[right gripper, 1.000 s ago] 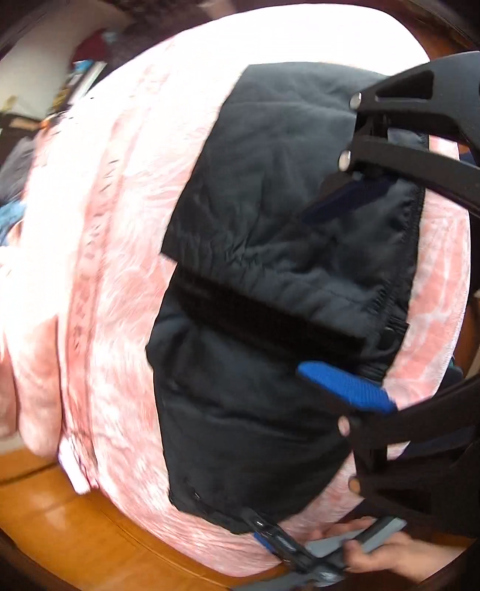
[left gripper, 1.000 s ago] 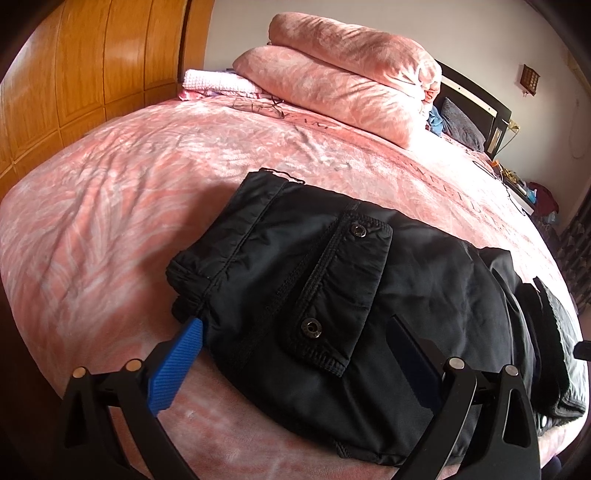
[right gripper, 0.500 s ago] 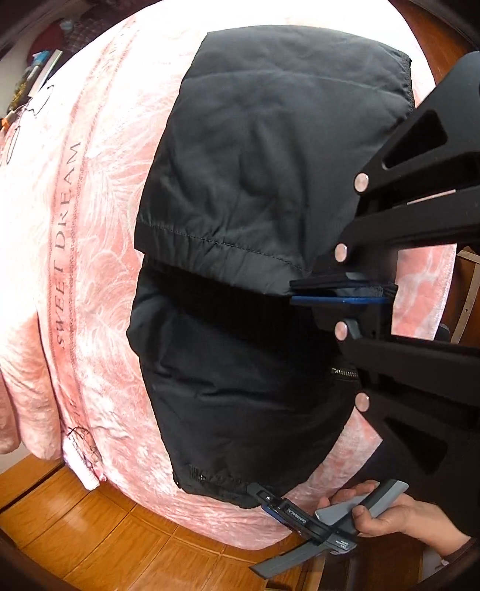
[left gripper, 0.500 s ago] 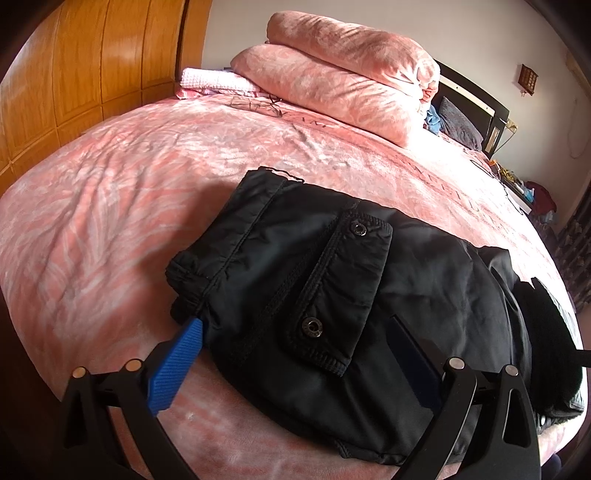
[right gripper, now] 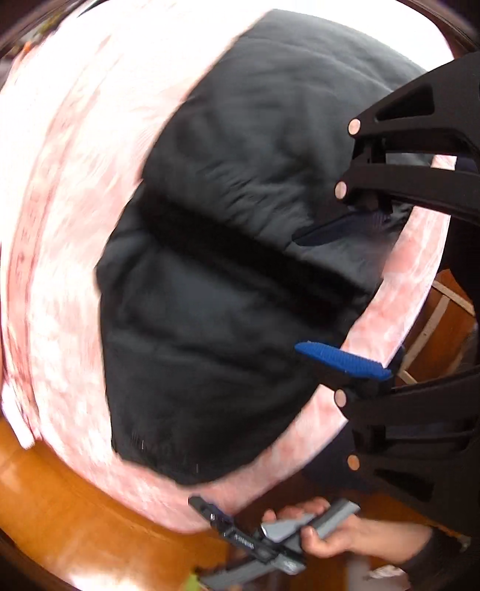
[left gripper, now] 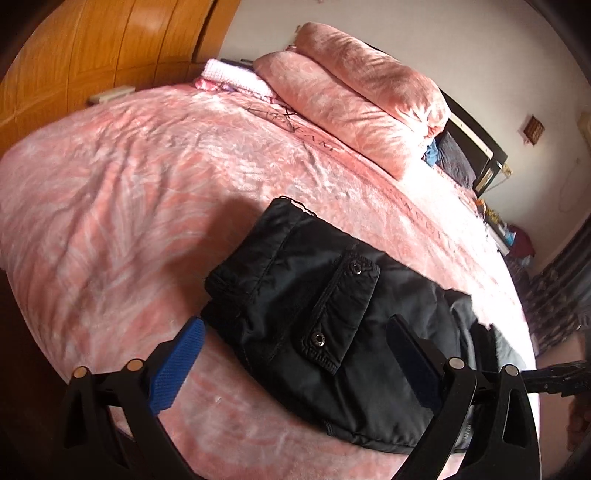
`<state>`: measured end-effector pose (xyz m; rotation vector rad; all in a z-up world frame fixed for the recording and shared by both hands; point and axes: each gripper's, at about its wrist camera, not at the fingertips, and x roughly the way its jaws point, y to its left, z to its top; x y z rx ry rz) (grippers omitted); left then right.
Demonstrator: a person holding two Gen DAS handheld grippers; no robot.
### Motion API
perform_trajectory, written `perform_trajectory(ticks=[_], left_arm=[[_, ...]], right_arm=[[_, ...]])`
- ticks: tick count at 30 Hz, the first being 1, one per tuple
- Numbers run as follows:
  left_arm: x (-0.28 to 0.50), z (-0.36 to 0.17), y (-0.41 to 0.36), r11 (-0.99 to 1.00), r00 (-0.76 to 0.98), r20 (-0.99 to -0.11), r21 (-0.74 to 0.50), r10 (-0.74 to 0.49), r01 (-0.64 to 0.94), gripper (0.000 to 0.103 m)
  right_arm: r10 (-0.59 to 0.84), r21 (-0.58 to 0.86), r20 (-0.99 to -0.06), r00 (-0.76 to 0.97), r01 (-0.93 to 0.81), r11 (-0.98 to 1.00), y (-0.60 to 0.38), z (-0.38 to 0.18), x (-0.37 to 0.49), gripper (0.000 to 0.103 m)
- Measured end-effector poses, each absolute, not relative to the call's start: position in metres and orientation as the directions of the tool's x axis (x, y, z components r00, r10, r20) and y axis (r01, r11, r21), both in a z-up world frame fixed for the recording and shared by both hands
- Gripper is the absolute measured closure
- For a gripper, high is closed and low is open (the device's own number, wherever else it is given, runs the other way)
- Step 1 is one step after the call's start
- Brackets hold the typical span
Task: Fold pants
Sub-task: 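Grasp the folded black pants with the left tool while the right tool grasps them too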
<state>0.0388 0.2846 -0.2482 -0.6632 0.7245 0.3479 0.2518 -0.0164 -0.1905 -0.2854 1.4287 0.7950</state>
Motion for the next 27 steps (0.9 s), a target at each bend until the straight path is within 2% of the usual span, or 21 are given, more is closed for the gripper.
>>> perform_trajectory(ticks=[1,3,7,11,15,18,23,27], left_arm=[[0.035,-0.248,0.294,0.703,0.711,-0.702,-0.484,0.044,-0.521,0.004],[0.029,-0.253,0.312,0.613,0.721,-0.693,-0.577,-0.016,-0.540,0.004],[0.023,-0.282,0.342,0.370,0.754,-0.638,-0.746,-0.156,-0.554,0.004],[0.028,-0.311,0.356,0.178,0.792,-0.561,-0.827,-0.240,-0.533,0.004],[0.039,-0.327,0.360,0.098,0.802,-0.538,-0.841,-0.260,-0.533,0.004],[0.042,-0.341,0.356,0.071,0.758,-0.595,-0.797,-0.269,-0.600,0.005],[0.038,-0.350,0.357,-0.002,0.779,-0.580,-0.802,-0.238,-0.597,0.005],[0.044,-0.348,0.357,0.022,0.764,-0.599,-0.790,-0.240,-0.613,0.005]], right_arm=[[0.331,0.292,-0.941,-0.073,-0.672,0.681,0.000,-0.178,0.261,0.024],[0.363,0.348,-0.920,-0.147,-0.732,0.586,0.044,-0.157,0.279,0.012],[0.321,0.406,-0.904,-0.283,-0.807,0.429,0.143,-0.146,0.306,0.011],[0.234,0.452,-0.890,-0.392,-0.826,0.336,0.233,-0.169,0.320,0.010],[0.179,0.488,-0.872,-0.455,-0.824,0.287,0.290,-0.199,0.322,0.010],[0.149,0.521,-0.853,-0.500,-0.814,0.256,0.323,-0.224,0.321,0.010],[0.085,0.542,-0.838,-0.538,-0.809,0.226,0.353,-0.261,0.318,0.010],[0.010,0.535,-0.839,-0.544,-0.823,0.192,0.368,-0.285,0.307,0.010]])
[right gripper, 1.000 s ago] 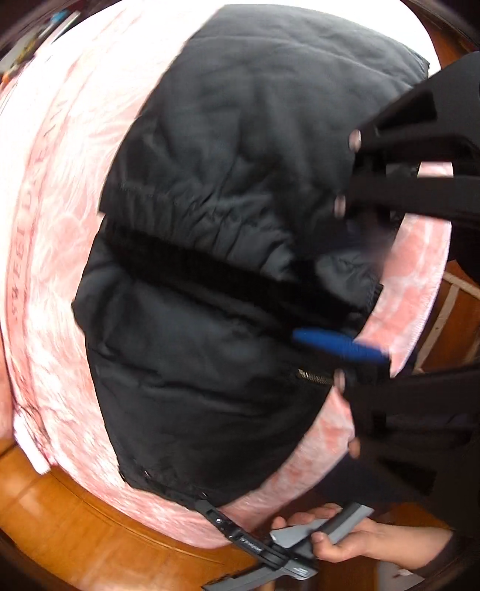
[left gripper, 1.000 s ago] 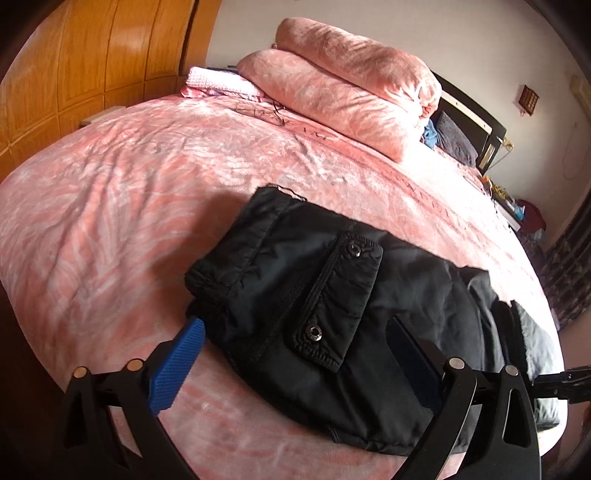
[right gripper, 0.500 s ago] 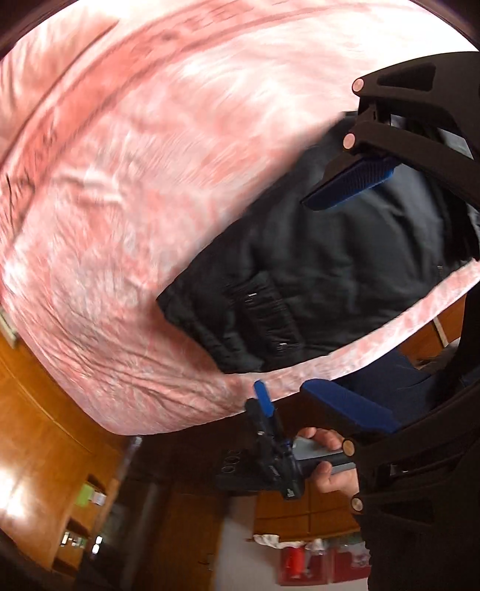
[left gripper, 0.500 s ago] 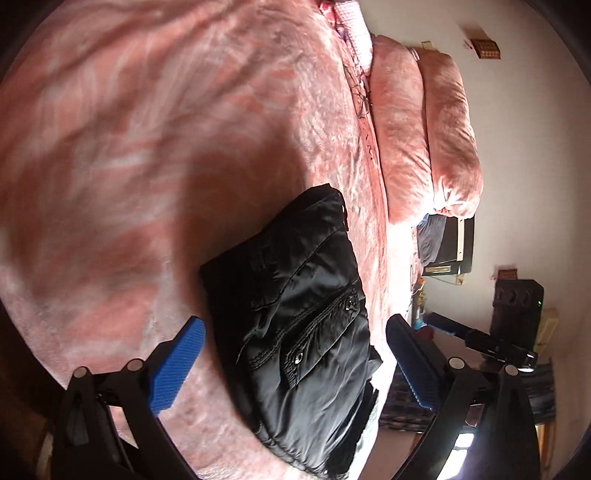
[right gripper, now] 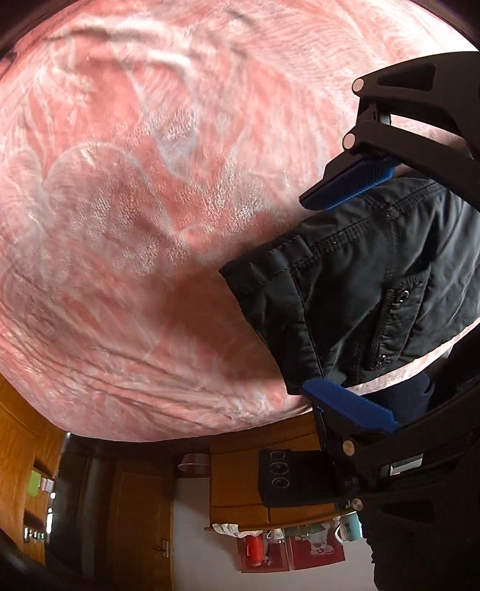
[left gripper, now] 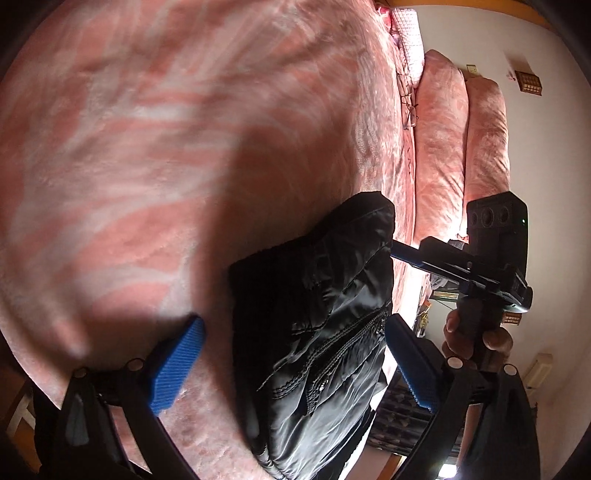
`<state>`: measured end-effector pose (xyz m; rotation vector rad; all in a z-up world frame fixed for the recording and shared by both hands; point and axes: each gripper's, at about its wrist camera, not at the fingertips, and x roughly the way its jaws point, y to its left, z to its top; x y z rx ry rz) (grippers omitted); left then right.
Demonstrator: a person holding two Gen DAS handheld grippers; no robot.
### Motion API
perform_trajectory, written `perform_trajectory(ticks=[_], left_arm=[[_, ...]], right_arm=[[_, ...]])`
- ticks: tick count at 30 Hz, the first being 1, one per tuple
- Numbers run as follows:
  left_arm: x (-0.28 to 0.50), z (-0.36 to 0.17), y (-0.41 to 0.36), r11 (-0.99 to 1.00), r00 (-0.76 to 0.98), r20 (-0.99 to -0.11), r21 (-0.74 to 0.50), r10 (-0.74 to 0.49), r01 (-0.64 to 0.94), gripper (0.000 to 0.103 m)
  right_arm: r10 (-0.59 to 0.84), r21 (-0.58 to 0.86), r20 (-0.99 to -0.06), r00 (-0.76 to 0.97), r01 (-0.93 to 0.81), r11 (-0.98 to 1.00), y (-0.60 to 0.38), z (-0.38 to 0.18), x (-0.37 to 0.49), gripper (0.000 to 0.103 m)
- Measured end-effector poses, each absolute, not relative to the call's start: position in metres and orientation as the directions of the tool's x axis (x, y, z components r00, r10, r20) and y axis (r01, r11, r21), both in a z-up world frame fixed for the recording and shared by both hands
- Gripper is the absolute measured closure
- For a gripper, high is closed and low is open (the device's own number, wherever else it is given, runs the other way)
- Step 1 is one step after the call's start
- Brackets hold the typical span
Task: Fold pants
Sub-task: 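Grasp the folded black pants with the left tool while the right tool grasps them too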
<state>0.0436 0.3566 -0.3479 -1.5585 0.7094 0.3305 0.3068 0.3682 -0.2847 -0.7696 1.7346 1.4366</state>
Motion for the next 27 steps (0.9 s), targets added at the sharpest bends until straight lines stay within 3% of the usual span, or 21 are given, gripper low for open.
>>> perform_trajectory(ticks=[4,7,10,11,12,15,19,27], left_arm=[[0.043,-0.346,0.356,0.015,0.752,-0.617,-0.776,-0.231,-0.631,0.008],[0.050,-0.342,0.352,0.044,0.728,-0.634,-0.761,-0.260,-0.647,0.034],[0.052,-0.344,0.351,0.062,0.715,-0.648,-0.751,-0.261,-0.658,0.042],[0.050,-0.345,0.351,0.053,0.716,-0.648,-0.750,-0.261,-0.660,0.048],[0.048,-0.346,0.351,0.047,0.715,-0.649,-0.748,-0.258,-0.662,0.057],[0.043,-0.342,0.348,0.054,0.725,-0.642,-0.757,-0.248,-0.652,0.069],[0.042,-0.321,0.340,0.139,0.735,-0.644,-0.764,-0.213,-0.630,0.072],[0.050,-0.254,0.320,0.317,0.754,-0.633,-0.761,-0.173,-0.566,0.073]], right_arm=[[-0.040,0.534,-0.837,-0.546,-0.830,0.163,0.379,-0.299,0.296,0.011],[-0.054,0.525,-0.842,-0.537,-0.838,0.149,0.380,-0.301,0.293,0.011],[-0.065,0.534,-0.835,-0.546,-0.834,0.143,0.376,-0.301,0.289,0.013],[-0.068,0.525,-0.841,-0.537,-0.840,0.133,0.375,-0.300,0.288,0.019],[-0.071,0.507,-0.852,-0.518,-0.852,0.129,0.374,-0.300,0.288,0.033],[-0.051,0.474,-0.875,-0.482,-0.872,0.124,0.367,-0.293,0.291,0.061],[0.018,0.478,-0.878,-0.479,-0.871,0.113,0.352,-0.264,0.296,0.071],[0.157,0.426,-0.899,-0.408,-0.899,0.103,0.303,-0.184,0.296,0.074]])
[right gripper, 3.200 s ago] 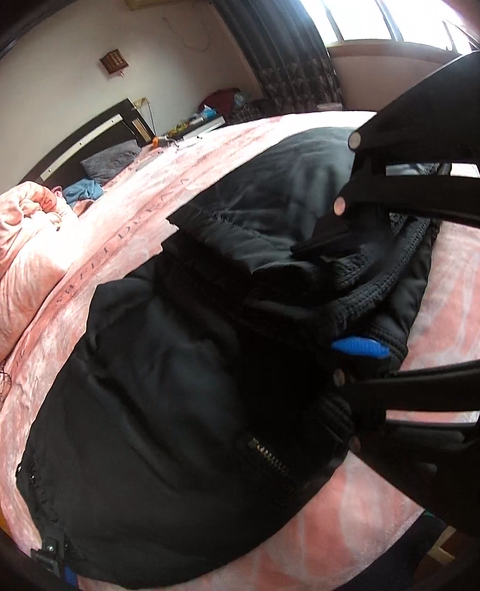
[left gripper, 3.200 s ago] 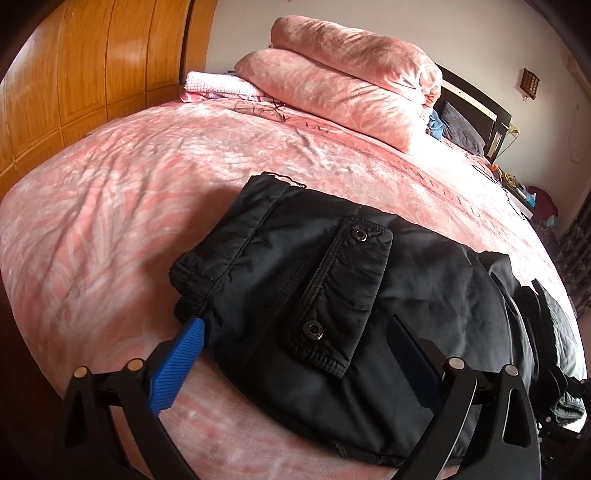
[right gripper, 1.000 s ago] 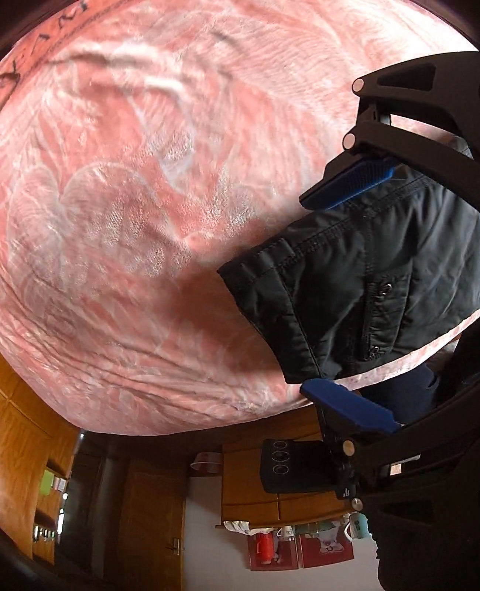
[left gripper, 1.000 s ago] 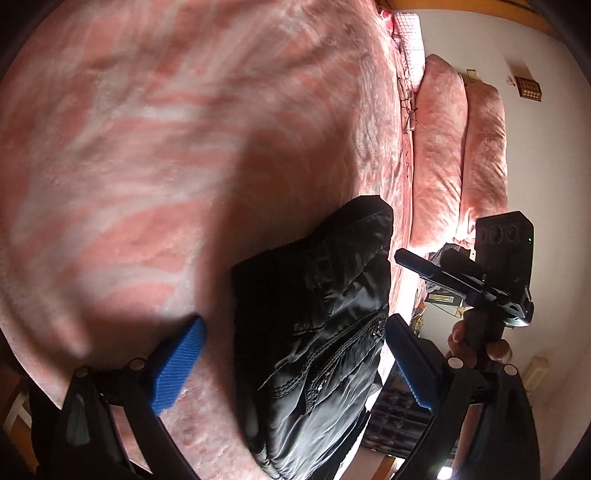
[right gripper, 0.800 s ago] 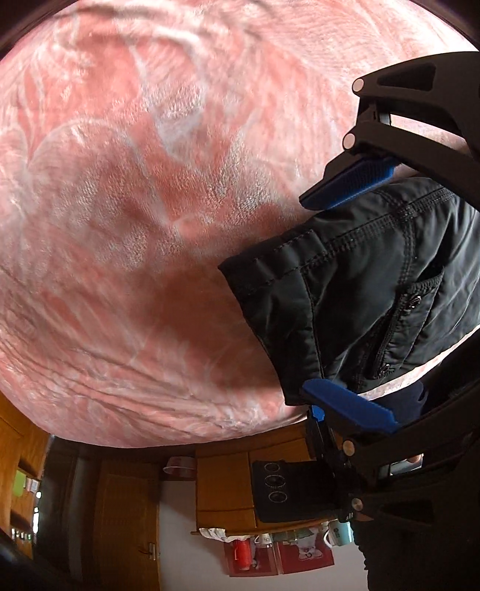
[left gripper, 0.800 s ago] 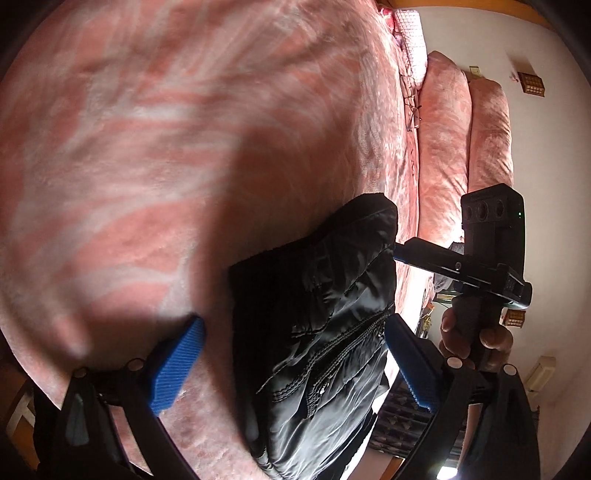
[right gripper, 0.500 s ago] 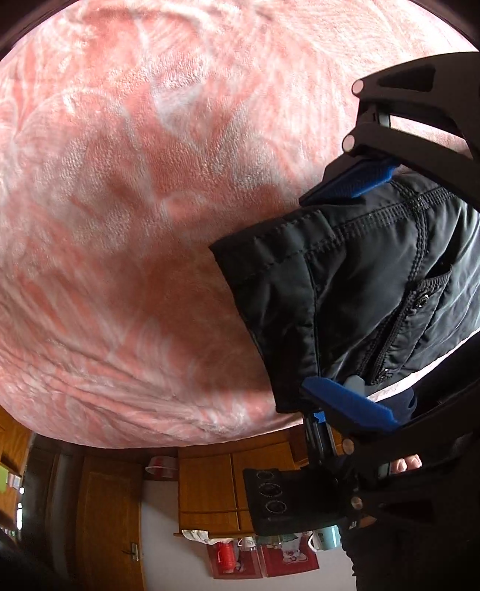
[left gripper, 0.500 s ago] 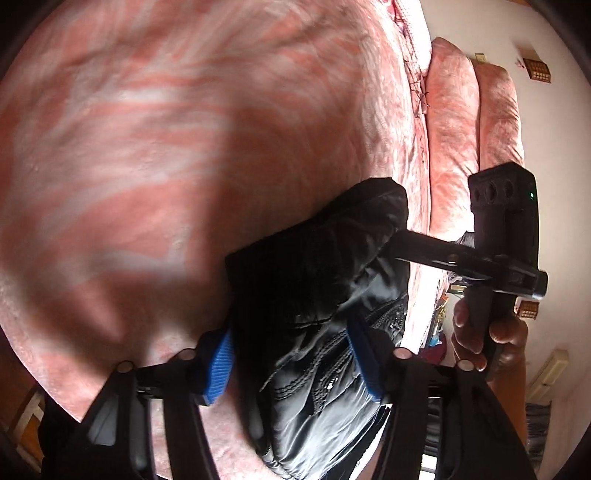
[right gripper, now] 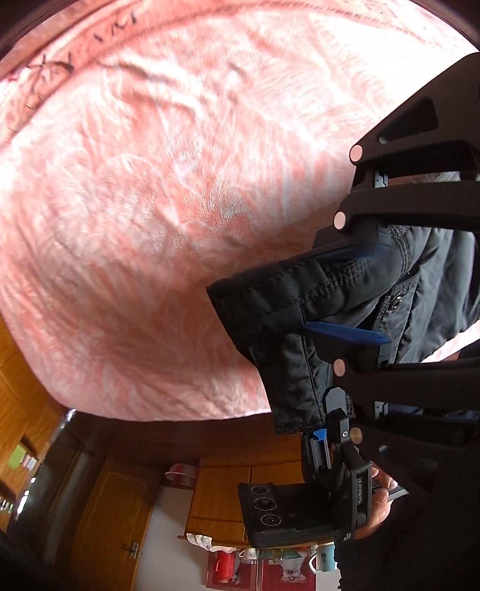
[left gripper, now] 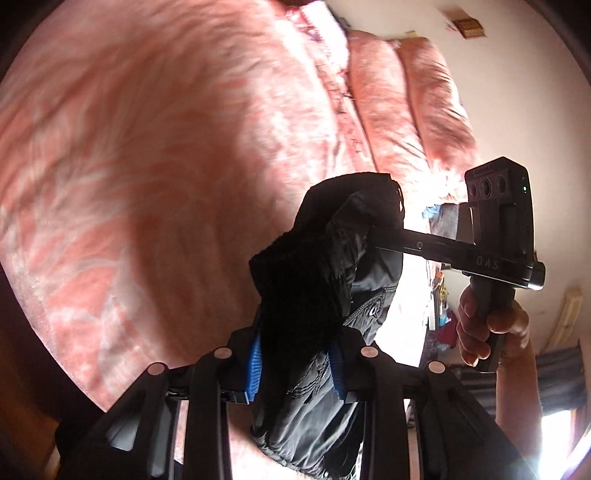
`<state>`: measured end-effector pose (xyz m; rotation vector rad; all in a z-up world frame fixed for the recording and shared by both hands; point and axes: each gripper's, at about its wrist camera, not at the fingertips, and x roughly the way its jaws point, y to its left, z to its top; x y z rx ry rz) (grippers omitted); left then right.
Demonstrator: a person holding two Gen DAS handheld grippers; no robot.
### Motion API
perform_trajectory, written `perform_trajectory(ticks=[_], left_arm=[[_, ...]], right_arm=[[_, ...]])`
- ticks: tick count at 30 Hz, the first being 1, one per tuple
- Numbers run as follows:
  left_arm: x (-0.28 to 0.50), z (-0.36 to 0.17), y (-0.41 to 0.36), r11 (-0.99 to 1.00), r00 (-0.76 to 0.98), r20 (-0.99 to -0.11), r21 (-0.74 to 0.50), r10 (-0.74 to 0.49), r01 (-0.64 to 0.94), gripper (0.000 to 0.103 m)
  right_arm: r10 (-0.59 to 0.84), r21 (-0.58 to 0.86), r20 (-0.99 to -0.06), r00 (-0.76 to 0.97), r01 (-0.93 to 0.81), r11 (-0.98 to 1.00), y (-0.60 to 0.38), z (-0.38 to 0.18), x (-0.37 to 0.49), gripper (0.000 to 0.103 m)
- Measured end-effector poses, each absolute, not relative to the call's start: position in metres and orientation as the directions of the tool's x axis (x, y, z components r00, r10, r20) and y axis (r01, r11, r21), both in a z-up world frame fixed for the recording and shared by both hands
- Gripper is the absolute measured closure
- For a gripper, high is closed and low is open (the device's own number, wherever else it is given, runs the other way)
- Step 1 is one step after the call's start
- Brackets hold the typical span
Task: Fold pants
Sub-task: 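Grasp the folded black pants with the left tool while the right tool grasps them too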
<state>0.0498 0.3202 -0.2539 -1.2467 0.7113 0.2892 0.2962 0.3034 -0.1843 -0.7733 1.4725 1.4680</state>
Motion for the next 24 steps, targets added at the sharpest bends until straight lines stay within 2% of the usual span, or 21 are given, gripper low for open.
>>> perform_trajectory(ticks=[12,24], left_arm=[[0.059,-0.152,0.259,0.564,0.787,-0.601,-0.701,-0.140,-0.435,0.074],[0.070,-0.079,0.182,0.730,0.800,-0.578,-0.615,-0.161,-0.298,0.074]], right_arm=[[0.361,0.358,-0.887,-0.290,-0.923,0.139,0.202,-0.078,0.302,0.074],[0.459,0.286,-0.874,-0.158,-0.931,0.225,0.106,-0.010,0.287,0.074]])
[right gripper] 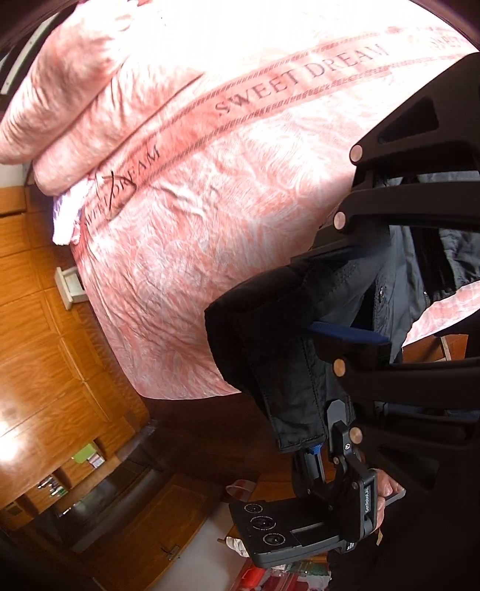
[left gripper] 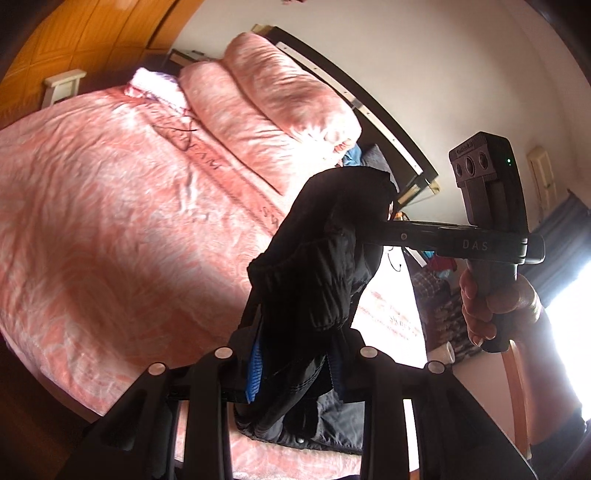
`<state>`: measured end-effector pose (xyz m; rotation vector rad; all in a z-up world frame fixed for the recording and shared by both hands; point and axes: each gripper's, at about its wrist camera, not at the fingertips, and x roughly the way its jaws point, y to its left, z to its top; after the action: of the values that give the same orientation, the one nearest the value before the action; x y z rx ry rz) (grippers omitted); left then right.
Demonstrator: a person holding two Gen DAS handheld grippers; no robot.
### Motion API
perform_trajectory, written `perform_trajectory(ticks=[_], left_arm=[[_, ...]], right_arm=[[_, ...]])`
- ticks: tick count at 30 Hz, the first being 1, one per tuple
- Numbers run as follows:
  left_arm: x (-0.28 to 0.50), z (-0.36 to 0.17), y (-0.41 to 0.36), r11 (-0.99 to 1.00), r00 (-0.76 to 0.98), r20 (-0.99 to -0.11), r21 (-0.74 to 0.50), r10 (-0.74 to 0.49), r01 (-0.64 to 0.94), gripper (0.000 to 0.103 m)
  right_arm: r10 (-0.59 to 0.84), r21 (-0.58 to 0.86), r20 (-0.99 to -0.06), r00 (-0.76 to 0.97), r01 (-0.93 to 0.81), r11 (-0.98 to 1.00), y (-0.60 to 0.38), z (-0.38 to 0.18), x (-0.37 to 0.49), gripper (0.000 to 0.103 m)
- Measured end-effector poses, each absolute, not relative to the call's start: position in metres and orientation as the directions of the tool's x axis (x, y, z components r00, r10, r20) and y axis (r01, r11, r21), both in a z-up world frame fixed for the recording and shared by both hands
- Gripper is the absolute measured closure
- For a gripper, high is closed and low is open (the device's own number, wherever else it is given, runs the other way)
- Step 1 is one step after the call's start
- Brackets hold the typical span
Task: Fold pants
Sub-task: 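Grasp the folded black pants with the left tool while the right tool grasps them too, then lift the folded pants with both tools and hold them above the bed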
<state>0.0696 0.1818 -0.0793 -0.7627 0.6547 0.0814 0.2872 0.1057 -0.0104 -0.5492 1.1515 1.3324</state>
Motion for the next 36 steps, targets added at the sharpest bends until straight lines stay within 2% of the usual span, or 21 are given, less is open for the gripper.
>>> perform_trajectory(ticks=[22,36], left_arm=[[0.095,-0.032,0.086,0.891,0.778,-0.608,-0.428,-0.160,-0.152,0.074],[0.113,-0.021,0.031,0.933,0.763,-0.616,-0.356,-0.194,-0.050,0.074]], right_arm=[[0.575,0.284,-0.816,-0.059,-0.908,0.309,-0.008,0.011,0.301,0.073],[0.604,0.274,-0.797,-0.018,-0.901,0.335,-0.065,0.011,0.311,0.074]])
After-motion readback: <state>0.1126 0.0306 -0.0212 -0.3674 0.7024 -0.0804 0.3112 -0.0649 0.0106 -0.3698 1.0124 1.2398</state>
